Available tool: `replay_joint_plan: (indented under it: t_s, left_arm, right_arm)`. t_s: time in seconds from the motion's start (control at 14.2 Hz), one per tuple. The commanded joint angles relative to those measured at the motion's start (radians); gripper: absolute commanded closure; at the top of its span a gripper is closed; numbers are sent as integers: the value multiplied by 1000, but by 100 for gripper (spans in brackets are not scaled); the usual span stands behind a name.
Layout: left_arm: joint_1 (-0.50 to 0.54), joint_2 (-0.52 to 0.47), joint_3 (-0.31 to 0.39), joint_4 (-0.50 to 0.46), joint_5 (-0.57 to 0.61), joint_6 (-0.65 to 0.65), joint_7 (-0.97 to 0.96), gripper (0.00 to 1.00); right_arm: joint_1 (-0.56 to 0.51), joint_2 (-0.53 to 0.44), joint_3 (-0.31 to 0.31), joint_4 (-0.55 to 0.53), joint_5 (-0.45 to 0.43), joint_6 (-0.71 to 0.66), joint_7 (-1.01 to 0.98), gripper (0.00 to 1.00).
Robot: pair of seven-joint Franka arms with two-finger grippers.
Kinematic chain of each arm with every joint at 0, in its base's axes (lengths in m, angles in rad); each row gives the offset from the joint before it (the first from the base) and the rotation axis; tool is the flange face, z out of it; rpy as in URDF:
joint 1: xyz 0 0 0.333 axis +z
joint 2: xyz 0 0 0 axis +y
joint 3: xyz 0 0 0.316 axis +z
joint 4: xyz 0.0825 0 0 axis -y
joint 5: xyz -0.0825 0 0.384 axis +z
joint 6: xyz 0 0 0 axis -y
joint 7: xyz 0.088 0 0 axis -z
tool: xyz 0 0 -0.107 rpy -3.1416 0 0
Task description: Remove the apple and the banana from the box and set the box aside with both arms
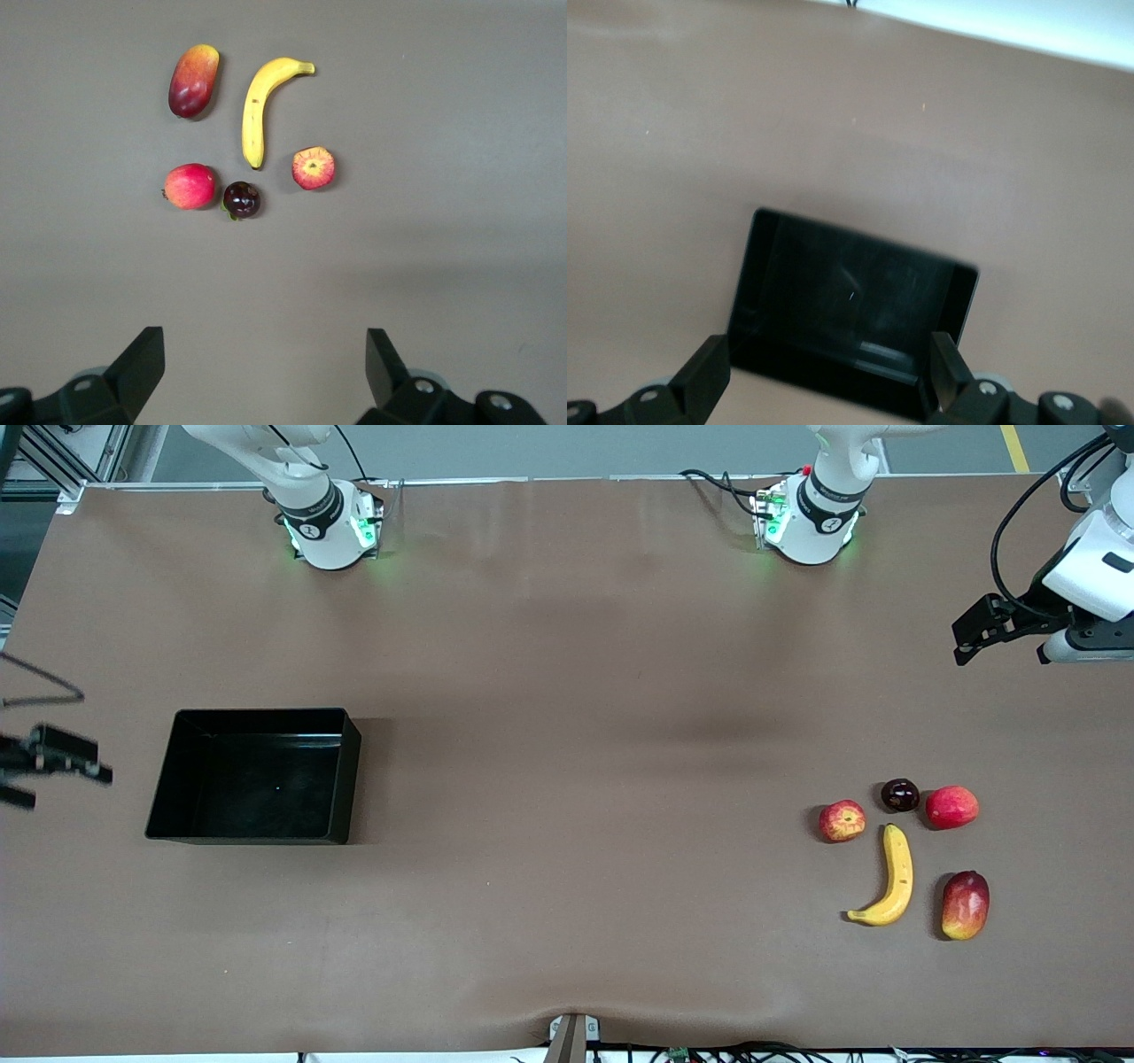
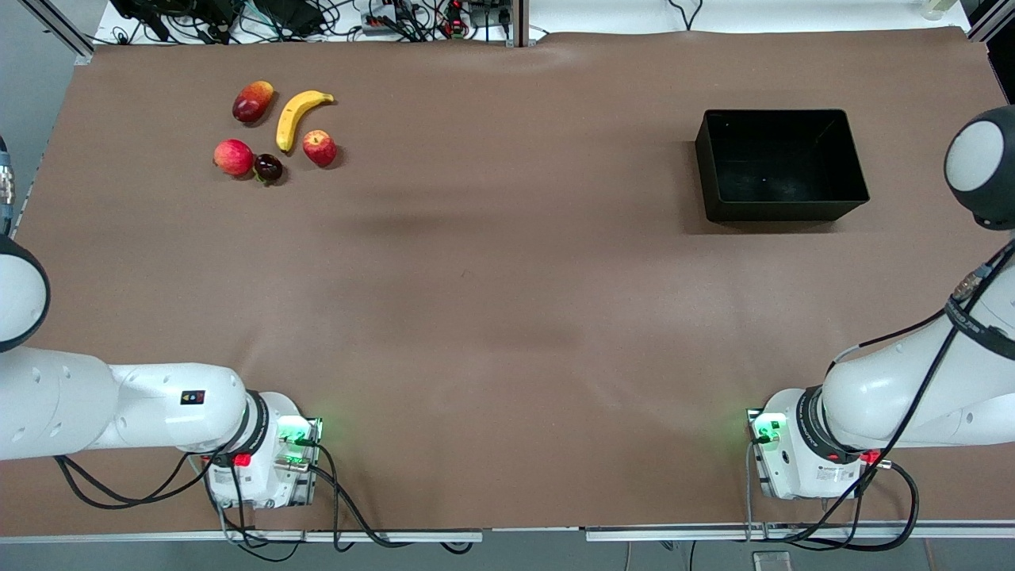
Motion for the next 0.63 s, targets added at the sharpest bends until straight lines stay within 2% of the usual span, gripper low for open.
replay_joint_plan:
  t_s: [0.0, 0.21, 0.28, 0.42, 0.56]
  left_arm:
    - [-5, 8, 1, 33, 25, -11, 17, 0]
    - [-5, 9, 1, 85, 14, -69, 18, 0]
    - [-3, 9, 1, 103, 6, -92, 18, 0]
    - [-5, 9, 0, 129, 2, -135, 18, 0]
    - [0, 6, 1, 132, -36, -170, 20, 0]
  right_arm:
    - [37, -85, 2, -55, -60, -108, 105, 0]
    - [35, -243, 0, -230, -100, -108, 107, 0]
    - [28, -263, -1, -241, -133, -119, 107, 0]
    - [2, -296, -10, -256, -141, -160, 109, 0]
    - [2, -345, -9, -322, -140, -145, 109, 0]
